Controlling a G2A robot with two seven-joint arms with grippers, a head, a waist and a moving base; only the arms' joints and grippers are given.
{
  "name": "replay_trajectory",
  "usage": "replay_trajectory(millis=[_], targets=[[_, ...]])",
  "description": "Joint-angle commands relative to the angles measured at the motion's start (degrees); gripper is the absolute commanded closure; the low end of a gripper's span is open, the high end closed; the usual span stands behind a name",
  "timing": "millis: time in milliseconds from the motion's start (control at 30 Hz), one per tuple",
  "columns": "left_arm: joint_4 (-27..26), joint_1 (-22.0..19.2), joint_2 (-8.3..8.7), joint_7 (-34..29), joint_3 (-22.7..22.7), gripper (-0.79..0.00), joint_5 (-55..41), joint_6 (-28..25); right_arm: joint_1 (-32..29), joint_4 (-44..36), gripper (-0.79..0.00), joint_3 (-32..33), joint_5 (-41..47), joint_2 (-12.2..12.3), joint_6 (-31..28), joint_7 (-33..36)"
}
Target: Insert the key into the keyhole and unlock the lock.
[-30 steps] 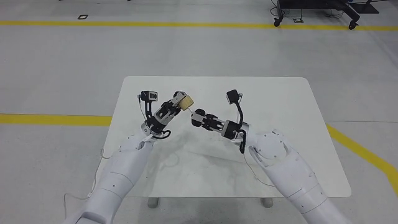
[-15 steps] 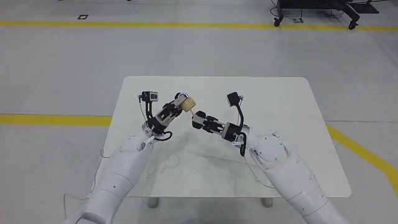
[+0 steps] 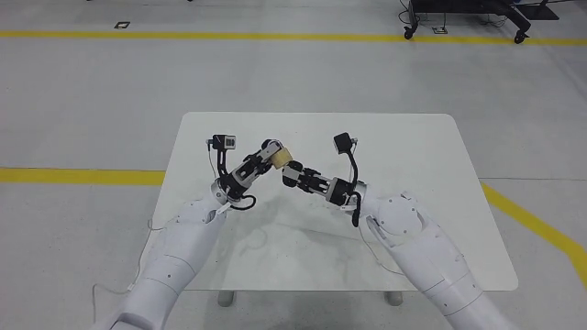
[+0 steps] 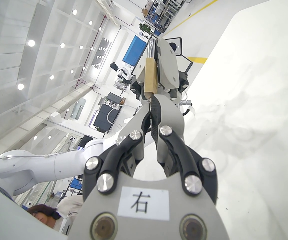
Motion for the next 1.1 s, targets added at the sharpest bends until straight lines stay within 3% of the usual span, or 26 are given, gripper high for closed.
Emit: replay_trajectory(millis=[0, 67, 133, 167, 533, 733, 900, 1067], targets=[[0.0, 0.1, 0.04, 0.0, 0.1, 0.0, 0.0, -0.1, -0.1, 0.0, 0.0, 0.1, -0.1, 0.0, -0.1, -0.1], [0.0, 0.0, 0.09, 0.0, 0.2, 0.0, 0.0, 0.0, -0.3, -0.1, -0.012, 0.2, -0.1, 0.0, -0.3, -0.2], [0.2, -0.1, 0.12, -0.1, 0.2, 0.0, -0.7, 0.1, -0.5, -0.3, -0.717, 0.4, -0.2, 0.1, -0.5, -0.3], [0.3, -0.1, 0.12, -0.3, 0.1, 0.0, -1.2, 0.2, -0.6, -0.3, -0.785, 0.5, -0.3, 0.1, -0.5, -0.3], [2.0, -0.4, -0.12, -2.2, -0.2, 0.0, -6.2, 2.9, -1.1, -0.9, -0.785, 1.0, -0.8, 0.3, -0.9, -0.2], [3.5, -1.5, -0.23, -1.9, 0.5, 0.0, -5.4, 12.5, -1.1, -0.9, -0.785, 1.0, -0.8, 0.3, -0.9, -0.2], [2.3, -0.8, -0.22, -1.3, 0.2, 0.0, -4.9, 13.3, -3.1, -3.4, -0.785, 3.4, 3.0, 0.7, -3.5, 0.1], [1.4, -0.3, -0.06, -0.4, -0.6, 0.0, -4.2, 14.7, -3.1, -4.3, -0.785, 6.3, 5.8, 1.0, -2.5, -0.9]])
